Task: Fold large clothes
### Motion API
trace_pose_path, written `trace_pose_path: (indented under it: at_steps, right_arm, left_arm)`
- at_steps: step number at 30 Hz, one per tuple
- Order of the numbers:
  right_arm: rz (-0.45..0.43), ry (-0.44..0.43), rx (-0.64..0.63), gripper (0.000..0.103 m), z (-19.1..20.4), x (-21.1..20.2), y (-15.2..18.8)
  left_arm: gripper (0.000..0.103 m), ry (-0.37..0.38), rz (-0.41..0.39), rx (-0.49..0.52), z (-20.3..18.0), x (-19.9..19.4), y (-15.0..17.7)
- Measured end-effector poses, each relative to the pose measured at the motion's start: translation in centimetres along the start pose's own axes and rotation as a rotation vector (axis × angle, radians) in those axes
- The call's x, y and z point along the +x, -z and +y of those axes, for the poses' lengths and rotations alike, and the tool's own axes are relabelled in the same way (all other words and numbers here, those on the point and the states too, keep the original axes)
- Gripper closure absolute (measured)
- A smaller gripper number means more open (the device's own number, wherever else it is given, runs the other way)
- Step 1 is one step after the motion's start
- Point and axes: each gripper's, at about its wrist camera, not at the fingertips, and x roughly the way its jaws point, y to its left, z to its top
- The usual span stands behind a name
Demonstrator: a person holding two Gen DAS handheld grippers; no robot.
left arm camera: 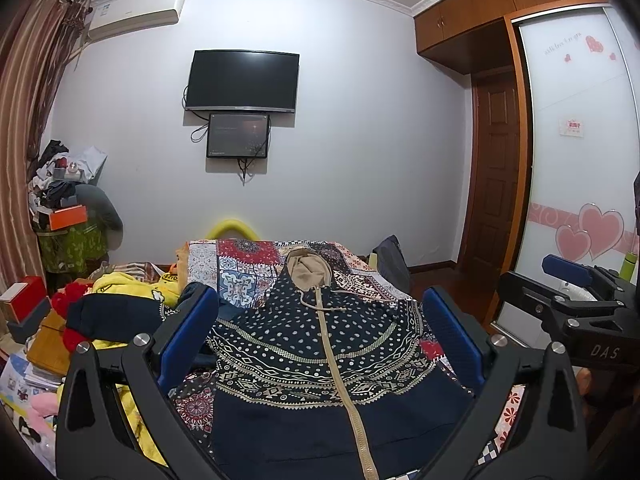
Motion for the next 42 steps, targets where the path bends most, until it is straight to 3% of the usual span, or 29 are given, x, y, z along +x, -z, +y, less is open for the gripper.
trace_pose_path:
  at_steps: [42]
  right_arm:
    - [0.023, 0.005, 0.001, 0.0, 0.0, 1.3, 0.2]
  left_arm:
    - [0.0, -0.012, 0.011, 0.004, 0.3, 1.2, 0.5]
